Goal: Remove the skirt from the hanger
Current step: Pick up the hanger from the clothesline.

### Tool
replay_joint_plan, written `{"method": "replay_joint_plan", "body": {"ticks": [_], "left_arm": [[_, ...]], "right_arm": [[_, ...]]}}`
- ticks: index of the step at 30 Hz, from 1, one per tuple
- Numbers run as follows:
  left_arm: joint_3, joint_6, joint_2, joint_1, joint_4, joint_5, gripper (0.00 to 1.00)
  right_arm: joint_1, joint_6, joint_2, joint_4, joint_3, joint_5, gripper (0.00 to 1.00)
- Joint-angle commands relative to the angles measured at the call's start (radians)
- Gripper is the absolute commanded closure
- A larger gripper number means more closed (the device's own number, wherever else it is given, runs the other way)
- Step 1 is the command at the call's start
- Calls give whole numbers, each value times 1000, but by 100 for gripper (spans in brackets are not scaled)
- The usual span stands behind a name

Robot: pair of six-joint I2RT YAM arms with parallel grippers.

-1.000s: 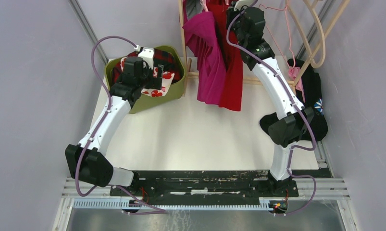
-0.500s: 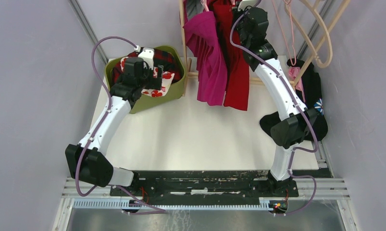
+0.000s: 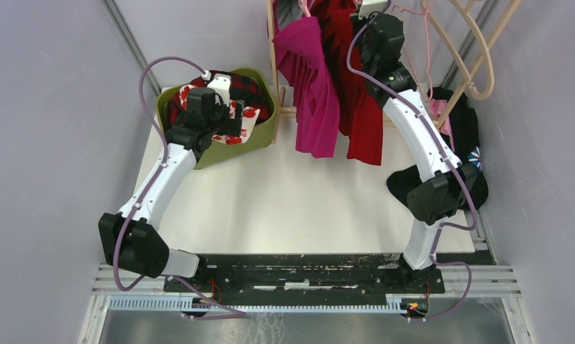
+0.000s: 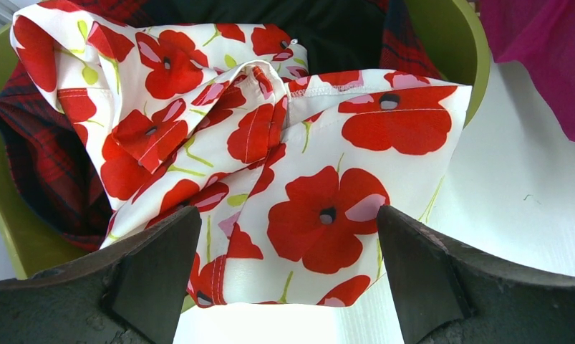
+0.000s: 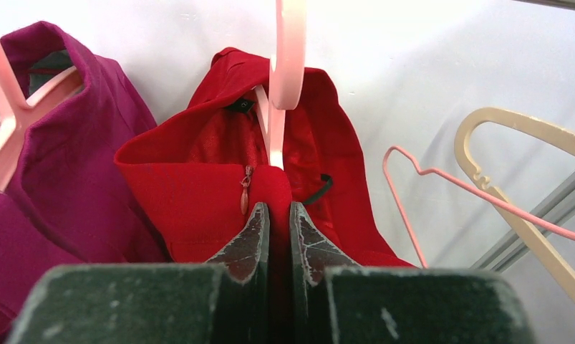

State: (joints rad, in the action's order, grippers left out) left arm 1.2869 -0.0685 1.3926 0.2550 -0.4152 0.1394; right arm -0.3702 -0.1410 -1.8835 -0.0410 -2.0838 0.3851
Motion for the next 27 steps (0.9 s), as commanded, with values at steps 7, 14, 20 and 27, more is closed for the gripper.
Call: {"method": "replay_joint_plan", "body": {"ticks": [7,14,20,27], "left_arm": [[18,-31,6,5,46,-7,1],[25,-38,11,3,42,8,1],[32,-37,22,3,41,5,1],[32,-36,37,3,49,-9,1]], "right_arm": [[96,126,-42,-151,-78,-128,58],[113,184,-85,-150,-132,-200,54],[121,202,-74,-135,-134,-262,54],[121,199,-10,-135,-140,-309,53]]}}
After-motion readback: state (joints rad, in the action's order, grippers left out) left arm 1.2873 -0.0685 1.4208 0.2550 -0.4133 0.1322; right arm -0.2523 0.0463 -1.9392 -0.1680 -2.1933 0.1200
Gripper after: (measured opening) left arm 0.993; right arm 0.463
